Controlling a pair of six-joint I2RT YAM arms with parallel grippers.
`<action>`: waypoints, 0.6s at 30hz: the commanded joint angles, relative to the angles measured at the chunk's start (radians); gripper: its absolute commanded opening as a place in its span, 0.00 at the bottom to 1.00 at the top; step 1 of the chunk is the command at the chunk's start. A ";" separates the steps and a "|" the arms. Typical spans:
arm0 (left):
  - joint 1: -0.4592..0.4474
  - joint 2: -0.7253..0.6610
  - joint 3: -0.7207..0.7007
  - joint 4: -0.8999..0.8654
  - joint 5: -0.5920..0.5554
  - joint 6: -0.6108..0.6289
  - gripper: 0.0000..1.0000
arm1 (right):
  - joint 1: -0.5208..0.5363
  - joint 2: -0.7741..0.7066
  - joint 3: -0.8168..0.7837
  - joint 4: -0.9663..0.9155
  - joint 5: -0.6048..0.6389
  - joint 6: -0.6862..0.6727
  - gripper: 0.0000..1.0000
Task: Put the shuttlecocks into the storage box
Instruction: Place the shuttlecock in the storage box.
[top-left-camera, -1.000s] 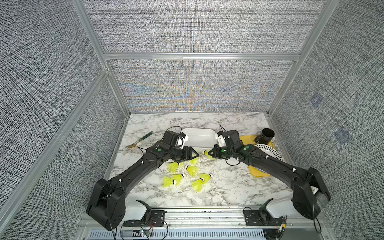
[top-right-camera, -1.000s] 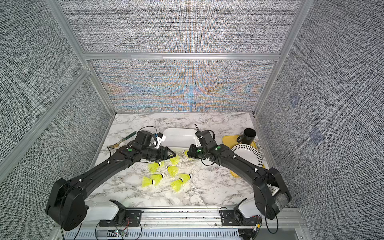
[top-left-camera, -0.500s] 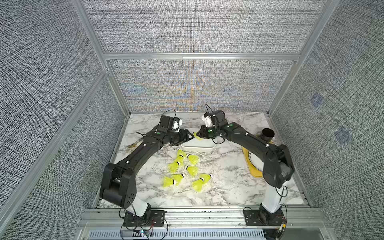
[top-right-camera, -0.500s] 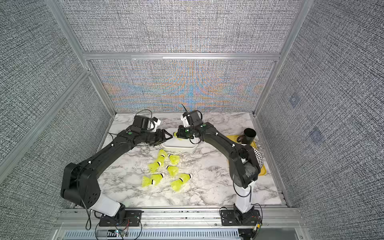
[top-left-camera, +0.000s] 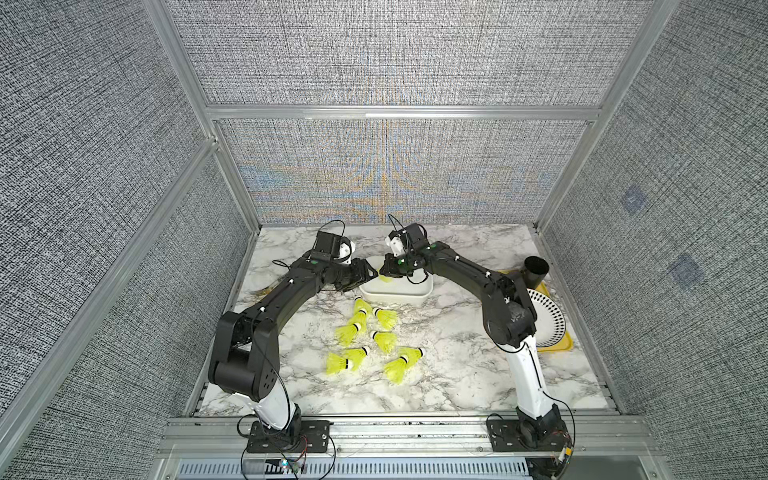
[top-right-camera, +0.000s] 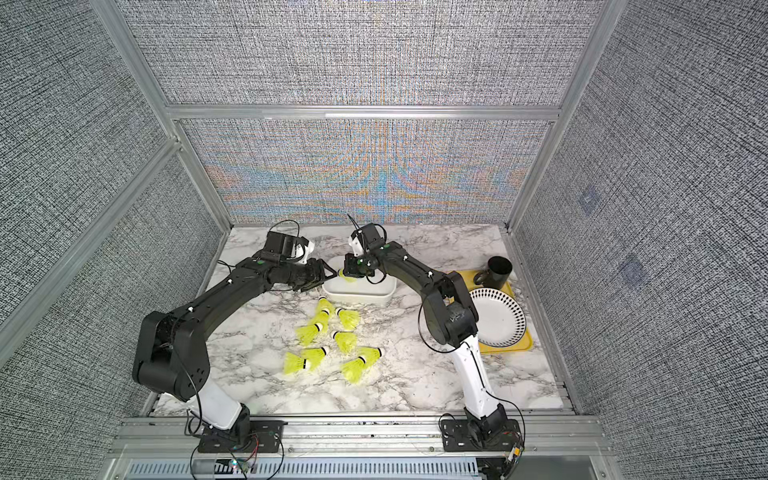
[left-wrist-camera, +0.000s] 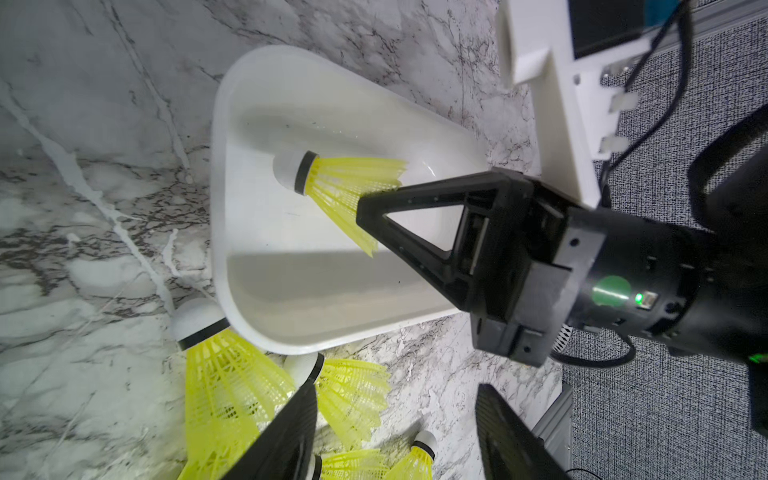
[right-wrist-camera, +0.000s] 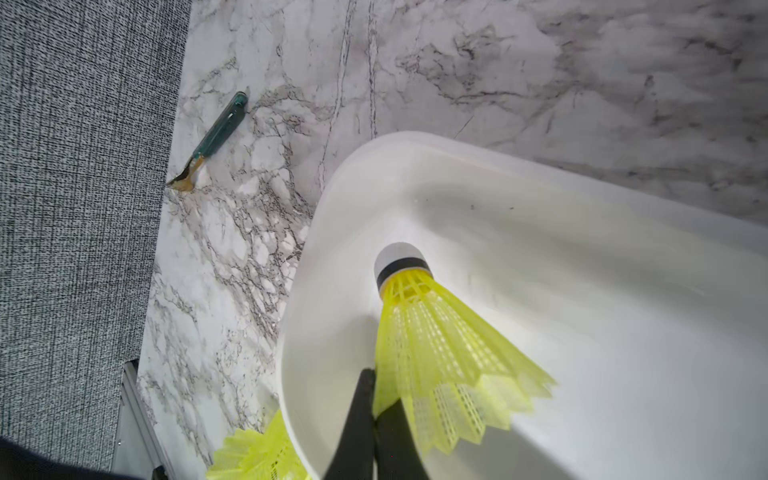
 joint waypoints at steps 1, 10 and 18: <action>0.003 0.006 -0.010 -0.018 -0.003 0.033 0.64 | 0.002 0.024 0.020 0.017 -0.016 -0.017 0.00; 0.007 0.004 -0.029 -0.027 0.006 0.041 0.64 | -0.002 0.075 0.046 0.021 0.005 -0.026 0.00; 0.007 -0.014 -0.056 -0.028 0.016 0.041 0.64 | -0.015 0.126 0.115 0.011 0.005 -0.037 0.00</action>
